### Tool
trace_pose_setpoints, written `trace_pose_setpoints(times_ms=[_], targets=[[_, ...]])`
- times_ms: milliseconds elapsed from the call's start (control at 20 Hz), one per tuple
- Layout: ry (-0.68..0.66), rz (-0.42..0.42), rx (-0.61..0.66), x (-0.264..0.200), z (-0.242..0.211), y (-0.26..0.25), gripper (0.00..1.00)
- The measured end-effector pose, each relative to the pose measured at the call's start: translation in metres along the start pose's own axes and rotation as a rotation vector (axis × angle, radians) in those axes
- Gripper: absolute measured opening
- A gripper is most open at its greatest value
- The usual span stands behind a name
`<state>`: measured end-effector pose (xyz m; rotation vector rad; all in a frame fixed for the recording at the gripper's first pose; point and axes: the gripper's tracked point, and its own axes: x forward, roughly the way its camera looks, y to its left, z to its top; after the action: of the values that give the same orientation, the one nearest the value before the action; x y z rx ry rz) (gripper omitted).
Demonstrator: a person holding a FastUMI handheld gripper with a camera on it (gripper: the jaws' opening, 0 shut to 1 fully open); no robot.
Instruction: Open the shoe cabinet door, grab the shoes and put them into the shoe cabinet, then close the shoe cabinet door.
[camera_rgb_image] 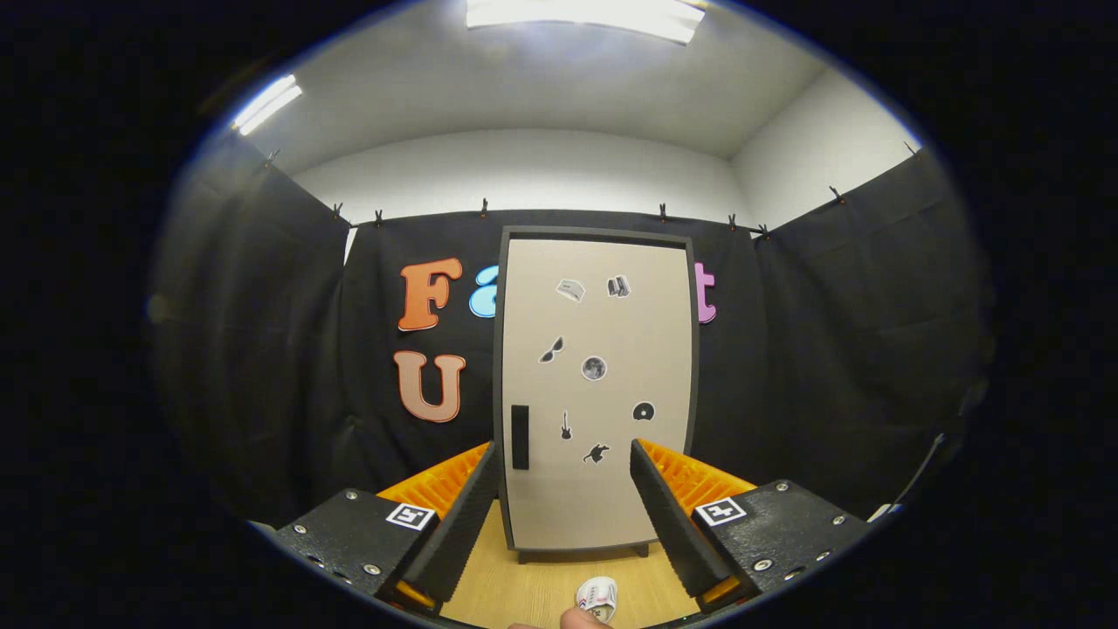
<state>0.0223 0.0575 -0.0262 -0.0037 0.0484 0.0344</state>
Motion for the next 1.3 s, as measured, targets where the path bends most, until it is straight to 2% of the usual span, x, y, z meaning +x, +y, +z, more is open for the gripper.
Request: trace_pose_setpoints(times_ms=[400,1000,1300], targets=[[0.015,0.002,-0.004,0.034,-0.011,0.026,0.93],[0.060,0.094,0.007,0.180,-0.069,0.059,0.93],[0.096,0.125,0.022,0.237,-0.097,0.071,0.93]])
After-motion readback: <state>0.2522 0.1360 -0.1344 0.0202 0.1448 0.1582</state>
